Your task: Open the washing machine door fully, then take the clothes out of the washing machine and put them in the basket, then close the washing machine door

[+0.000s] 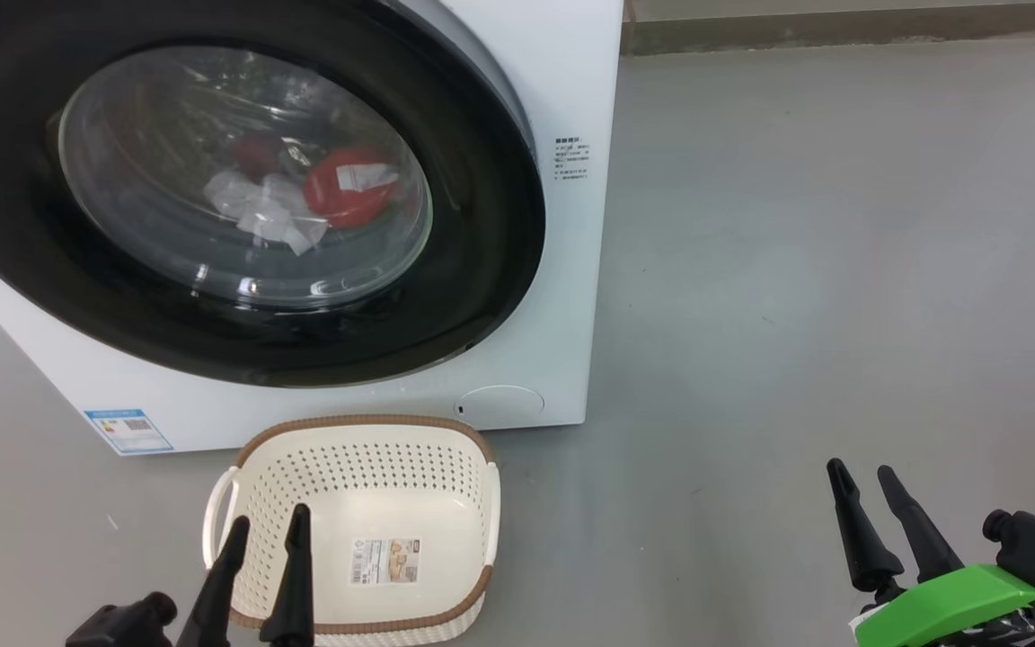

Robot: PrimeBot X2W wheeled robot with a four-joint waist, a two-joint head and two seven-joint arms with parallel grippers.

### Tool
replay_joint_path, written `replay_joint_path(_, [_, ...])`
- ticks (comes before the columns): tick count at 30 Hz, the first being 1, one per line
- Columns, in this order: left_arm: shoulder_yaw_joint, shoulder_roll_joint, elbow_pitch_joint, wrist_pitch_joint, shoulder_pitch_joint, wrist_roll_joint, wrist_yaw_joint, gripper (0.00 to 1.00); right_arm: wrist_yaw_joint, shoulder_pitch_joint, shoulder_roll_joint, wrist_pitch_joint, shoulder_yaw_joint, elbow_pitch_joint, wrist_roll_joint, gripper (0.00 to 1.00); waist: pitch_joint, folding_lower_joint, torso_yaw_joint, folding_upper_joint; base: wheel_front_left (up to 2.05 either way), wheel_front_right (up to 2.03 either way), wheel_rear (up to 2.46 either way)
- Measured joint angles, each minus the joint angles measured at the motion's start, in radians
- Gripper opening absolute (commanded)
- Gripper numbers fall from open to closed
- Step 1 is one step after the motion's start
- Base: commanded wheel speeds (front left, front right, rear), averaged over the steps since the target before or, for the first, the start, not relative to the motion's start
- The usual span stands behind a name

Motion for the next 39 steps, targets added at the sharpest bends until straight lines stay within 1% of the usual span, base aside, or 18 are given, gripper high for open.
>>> replay_joint_path(4, [-0.003,0.001,-0.006,-0.01,0.001,0.032,0.001,1.0,0.0,0.01,-0.002,-0.008,0.003,-0.002,-0.028,1.0,-0.001,0.0,0.0,0.0,0.0,0.0,0.0])
replay_joint_path(6, [-0.004,0.002,-0.01,-0.012,0.002,0.057,0.009,1.0,0.0,0.016,-0.004,-0.013,0.006,-0.002,-0.049,1.0,-0.001,0.0,0.0,0.0,0.0,0.0,0.0])
replay_joint_path(36, [-0.015,0.018,-0.04,-0.1,0.04,0.377,0.02,1.0,0.0,0.04,-0.012,-0.099,-0.002,-0.03,-0.317,1.0,0.007,0.0,-0.006,0.0,0.0,0.0,0.0])
replay_joint_path(39, [-0.011,0.018,-0.039,-0.1,0.04,0.373,0.027,1.0,0.0,0.04,-0.01,-0.099,-0.017,-0.033,-0.318,1.0,0.008,0.0,-0.005,0.0,0.0,0.0,0.0])
